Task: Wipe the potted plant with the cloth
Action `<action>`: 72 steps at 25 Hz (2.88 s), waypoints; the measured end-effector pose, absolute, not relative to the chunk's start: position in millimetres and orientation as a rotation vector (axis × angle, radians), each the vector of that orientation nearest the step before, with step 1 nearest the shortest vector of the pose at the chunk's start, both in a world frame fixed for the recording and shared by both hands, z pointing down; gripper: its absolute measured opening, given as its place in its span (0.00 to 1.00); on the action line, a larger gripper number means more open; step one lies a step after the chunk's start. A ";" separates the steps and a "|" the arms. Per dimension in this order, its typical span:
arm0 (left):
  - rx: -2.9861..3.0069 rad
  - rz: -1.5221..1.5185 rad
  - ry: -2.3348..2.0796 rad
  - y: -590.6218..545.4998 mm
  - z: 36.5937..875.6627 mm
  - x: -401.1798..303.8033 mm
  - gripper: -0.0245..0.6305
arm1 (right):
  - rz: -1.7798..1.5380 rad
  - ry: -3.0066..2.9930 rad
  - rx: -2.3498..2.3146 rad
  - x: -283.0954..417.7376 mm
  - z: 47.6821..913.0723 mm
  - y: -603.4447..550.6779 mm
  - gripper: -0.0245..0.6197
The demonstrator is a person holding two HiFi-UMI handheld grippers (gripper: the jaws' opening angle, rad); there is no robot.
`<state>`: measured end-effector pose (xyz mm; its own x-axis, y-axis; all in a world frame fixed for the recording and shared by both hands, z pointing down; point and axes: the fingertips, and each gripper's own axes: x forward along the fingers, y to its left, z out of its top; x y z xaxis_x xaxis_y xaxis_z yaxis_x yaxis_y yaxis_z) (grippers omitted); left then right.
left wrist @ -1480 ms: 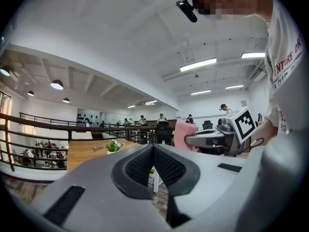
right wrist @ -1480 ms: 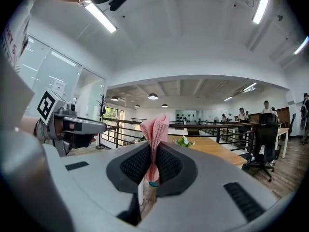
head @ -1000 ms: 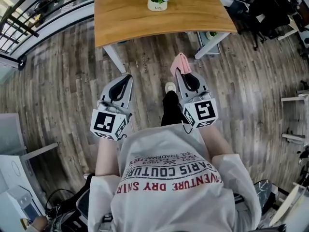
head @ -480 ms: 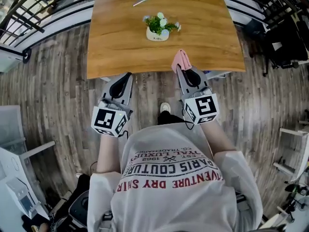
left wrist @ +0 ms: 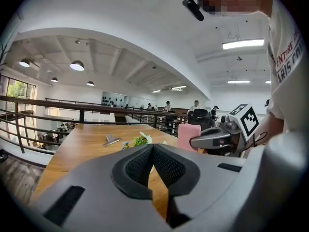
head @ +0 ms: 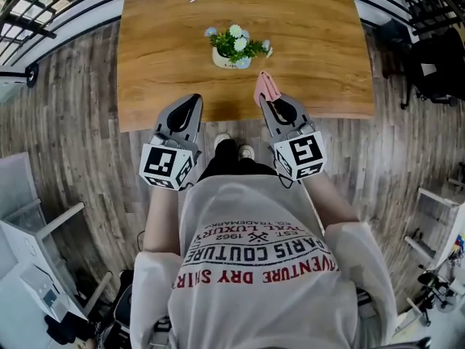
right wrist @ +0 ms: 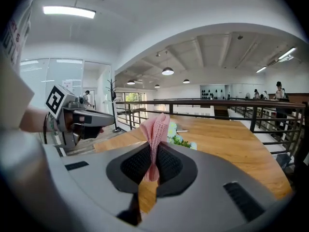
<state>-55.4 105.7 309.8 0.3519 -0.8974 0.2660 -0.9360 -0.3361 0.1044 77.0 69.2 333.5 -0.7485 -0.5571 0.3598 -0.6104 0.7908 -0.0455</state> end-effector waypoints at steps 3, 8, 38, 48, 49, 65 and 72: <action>2.375 0.253 -1.574 80.7 331.3 -64.0 0.06 | 0.266 -2.606 0.831 61.8 357.1 64.4 0.10; 2.395 0.424 -1.403 37.4 376.1 -66.1 0.06 | 0.339 -2.555 0.748 36.6 395.7 66.2 0.10; 2.469 0.759 -0.860 -32.0 445.0 -35.0 0.05 | 0.487 -2.461 0.729 -42.4 492.2 20.0 0.10; 2.472 0.700 -0.787 -26.1 447.9 -40.1 0.05 | 0.508 -2.424 0.844 -18.9 496.5 1.9 0.10; 2.475 0.695 -0.795 -24.9 448.4 -41.5 0.05 | 0.509 -2.422 0.845 -18.7 496.5 2.2 0.10; 2.414 0.706 -0.836 -23.5 450.3 -42.4 0.05 | 0.530 -2.338 0.953 39.7 497.6 -11.2 0.10; 2.345 0.720 -0.895 -27.2 451.8 -41.1 0.05 | 0.566 -2.303 0.967 67.8 499.2 -29.1 0.10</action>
<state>-41.1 -27.2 451.8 0.6394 -0.4339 0.6348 -0.7129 -0.6438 0.2780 67.8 -29.1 499.2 -0.5746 -0.5024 0.6461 -0.7447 0.6483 -0.1581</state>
